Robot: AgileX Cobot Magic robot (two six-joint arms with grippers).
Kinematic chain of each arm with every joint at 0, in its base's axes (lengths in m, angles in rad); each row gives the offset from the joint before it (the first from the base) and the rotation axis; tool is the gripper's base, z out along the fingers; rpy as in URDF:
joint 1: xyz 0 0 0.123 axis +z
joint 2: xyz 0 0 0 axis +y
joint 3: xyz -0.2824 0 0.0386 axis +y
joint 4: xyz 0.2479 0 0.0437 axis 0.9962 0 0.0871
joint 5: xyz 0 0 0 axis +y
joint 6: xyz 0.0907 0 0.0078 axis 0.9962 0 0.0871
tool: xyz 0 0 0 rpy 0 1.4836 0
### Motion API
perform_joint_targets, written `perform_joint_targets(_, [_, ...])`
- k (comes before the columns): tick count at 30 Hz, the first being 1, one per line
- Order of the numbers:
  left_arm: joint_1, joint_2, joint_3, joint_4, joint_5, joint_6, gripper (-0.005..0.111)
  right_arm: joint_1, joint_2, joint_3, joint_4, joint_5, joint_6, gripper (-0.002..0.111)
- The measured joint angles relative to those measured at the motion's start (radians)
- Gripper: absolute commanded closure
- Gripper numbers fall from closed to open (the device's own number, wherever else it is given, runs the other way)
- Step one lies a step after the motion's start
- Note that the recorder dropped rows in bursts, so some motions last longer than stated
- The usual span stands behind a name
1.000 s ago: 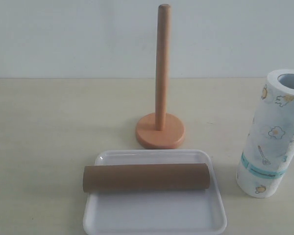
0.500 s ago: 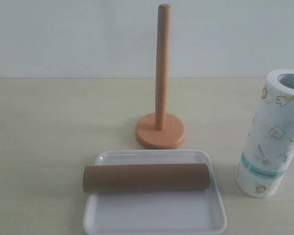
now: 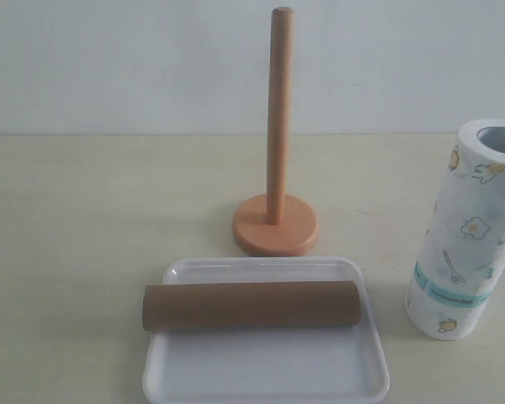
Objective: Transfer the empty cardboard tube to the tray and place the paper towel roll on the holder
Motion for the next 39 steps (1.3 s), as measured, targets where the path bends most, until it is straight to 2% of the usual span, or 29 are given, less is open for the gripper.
perform_joint_targets(13, [0.000,0.000,0.000,0.000,0.000,0.000,0.103,0.000,0.008,0.000,0.011,-0.036,0.033,0.108])
perform_joint_targets(19, [0.000,0.000,0.000,0.000,0.000,-0.001,0.103,0.000,0.162,0.000,-0.010,-0.050,0.055,0.108])
perform_joint_targets(22, [0.000,0.000,0.000,0.000,0.000,-0.001,0.103,0.007,0.281,0.000,-0.135,-0.041,0.169,0.108])
perform_joint_targets(23, [0.000,0.000,0.000,0.000,0.000,-0.001,0.103,0.017,0.329,0.000,-0.224,-0.039,0.228,0.108])
perform_joint_targets(24, [0.000,0.000,0.000,0.000,0.000,-0.001,0.103,0.040,0.431,0.000,-0.424,-0.077,0.333,0.108])
perform_joint_targets(25, [0.000,0.000,0.000,0.000,0.000,-0.001,0.103,0.053,0.483,0.000,-0.530,-0.122,0.371,0.107])
perform_joint_targets(26, [0.000,0.000,0.000,0.000,0.000,-0.001,0.103,0.071,0.573,0.000,-0.683,-0.211,0.414,0.103])
perform_joint_targets(28, [0.000,0.000,0.000,0.000,0.000,-0.001,0.103,0.088,0.698,0.000,-0.767,-0.258,0.478,0.081])
perform_joint_targets(30, [0.000,0.000,0.000,0.000,0.000,-0.001,0.103,0.088,0.800,0.000,-0.788,-0.271,0.506,0.032])
perform_joint_targets(31, [0.000,0.000,0.000,0.000,0.000,-0.001,0.103,0.088,0.839,0.000,-0.793,-0.290,0.532,0.027])
perform_joint_targets(35, [0.000,0.000,0.000,0.000,0.000,-0.001,0.103,0.088,0.858,0.000,-0.800,-0.291,0.574,0.028])
perform_joint_targets(39, [0.000,0.000,0.000,0.000,0.000,-0.001,0.103,0.088,0.858,0.000,-0.716,-0.227,0.582,0.010])
